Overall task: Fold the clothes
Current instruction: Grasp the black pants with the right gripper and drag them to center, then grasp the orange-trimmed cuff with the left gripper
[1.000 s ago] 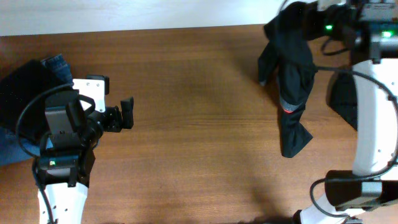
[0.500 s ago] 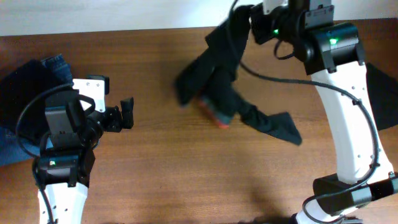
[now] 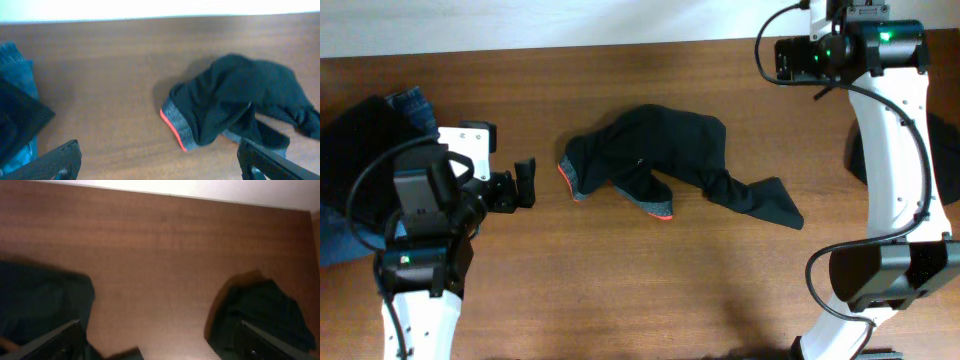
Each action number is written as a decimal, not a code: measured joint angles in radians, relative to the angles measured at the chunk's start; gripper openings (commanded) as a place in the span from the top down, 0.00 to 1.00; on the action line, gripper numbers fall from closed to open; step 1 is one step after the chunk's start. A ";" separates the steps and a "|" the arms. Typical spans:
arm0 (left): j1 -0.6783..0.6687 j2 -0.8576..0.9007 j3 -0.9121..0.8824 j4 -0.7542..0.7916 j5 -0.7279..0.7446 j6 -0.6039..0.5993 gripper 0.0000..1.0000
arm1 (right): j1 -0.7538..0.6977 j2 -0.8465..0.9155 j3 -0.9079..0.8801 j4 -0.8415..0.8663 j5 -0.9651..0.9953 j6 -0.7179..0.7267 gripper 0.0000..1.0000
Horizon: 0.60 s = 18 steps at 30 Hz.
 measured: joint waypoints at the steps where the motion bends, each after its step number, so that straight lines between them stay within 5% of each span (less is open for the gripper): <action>1: 0.000 0.014 0.000 -0.010 0.000 0.000 0.01 | -0.001 0.000 0.000 -0.013 0.000 0.000 0.01; 18: -0.322 0.465 0.000 -0.003 -0.175 0.126 0.01 | -0.005 0.000 0.000 -0.050 -0.002 0.002 0.01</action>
